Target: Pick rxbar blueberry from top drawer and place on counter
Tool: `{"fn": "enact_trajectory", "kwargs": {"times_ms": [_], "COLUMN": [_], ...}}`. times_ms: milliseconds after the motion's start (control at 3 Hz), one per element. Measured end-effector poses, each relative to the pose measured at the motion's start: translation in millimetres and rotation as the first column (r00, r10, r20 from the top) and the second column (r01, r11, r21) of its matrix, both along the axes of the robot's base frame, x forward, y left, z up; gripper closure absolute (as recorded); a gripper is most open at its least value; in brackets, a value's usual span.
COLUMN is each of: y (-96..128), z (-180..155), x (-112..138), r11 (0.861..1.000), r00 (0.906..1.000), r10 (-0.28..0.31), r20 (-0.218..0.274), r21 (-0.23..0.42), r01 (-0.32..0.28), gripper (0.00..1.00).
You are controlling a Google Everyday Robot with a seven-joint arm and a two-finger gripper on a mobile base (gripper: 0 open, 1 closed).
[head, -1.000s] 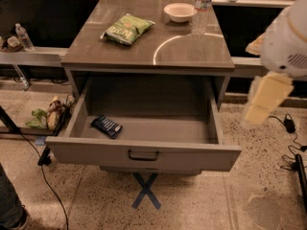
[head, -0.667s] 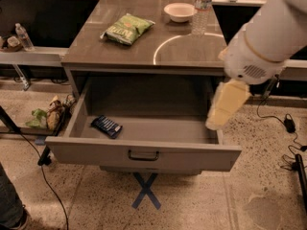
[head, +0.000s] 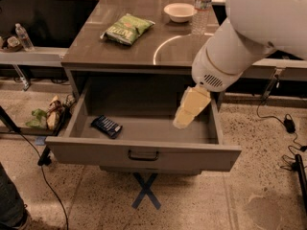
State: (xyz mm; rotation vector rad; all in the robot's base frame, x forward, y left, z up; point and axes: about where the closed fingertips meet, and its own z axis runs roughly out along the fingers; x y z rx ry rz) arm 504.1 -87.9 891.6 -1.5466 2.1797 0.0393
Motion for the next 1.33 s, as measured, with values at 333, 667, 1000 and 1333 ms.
{"fn": "enact_trajectory", "kwargs": {"times_ms": [333,667,1000,1333], "y": [12.1,30.3,51.5,78.5], "z": [-29.5,-71.5,-102.2,-125.9], "x": [16.4,50.5,84.7,110.6], "r11": [0.993,0.965,0.933,0.908], "r00": [0.996,0.9835,0.971,0.9609], "r10": [-0.082,-0.161,-0.214,-0.258], "r20": [-0.034,-0.084,-0.106,-0.1], "r21": [0.085,0.195,0.273,0.313], "r01": [0.085,0.174,0.236,0.277], "gripper": [0.0,0.0,0.0,0.0]}}
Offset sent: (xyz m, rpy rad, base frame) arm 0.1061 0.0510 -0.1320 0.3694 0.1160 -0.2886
